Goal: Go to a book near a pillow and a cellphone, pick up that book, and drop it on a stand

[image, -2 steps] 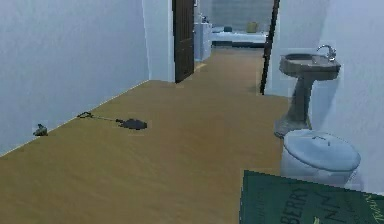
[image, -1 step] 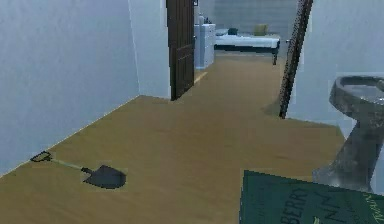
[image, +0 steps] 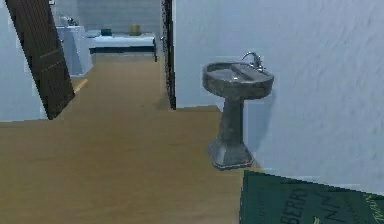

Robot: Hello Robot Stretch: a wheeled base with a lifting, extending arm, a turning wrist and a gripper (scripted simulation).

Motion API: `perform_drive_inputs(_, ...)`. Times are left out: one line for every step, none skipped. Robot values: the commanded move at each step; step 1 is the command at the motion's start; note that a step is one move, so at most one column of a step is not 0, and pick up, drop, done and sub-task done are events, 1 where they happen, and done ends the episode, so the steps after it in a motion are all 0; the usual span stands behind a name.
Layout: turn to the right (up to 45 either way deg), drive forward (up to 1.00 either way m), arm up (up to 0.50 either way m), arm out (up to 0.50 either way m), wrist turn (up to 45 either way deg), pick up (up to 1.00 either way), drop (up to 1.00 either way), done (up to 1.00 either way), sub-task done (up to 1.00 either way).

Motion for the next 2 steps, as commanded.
perform_drive_inputs(0.0,0.05,0.0,0.0,0.0,0.0,0.0,0.0,0.0)
perform_drive_inputs(-18.0,0.0,0.0,0.0,0.0,0.0,0.0,0.0,0.0)
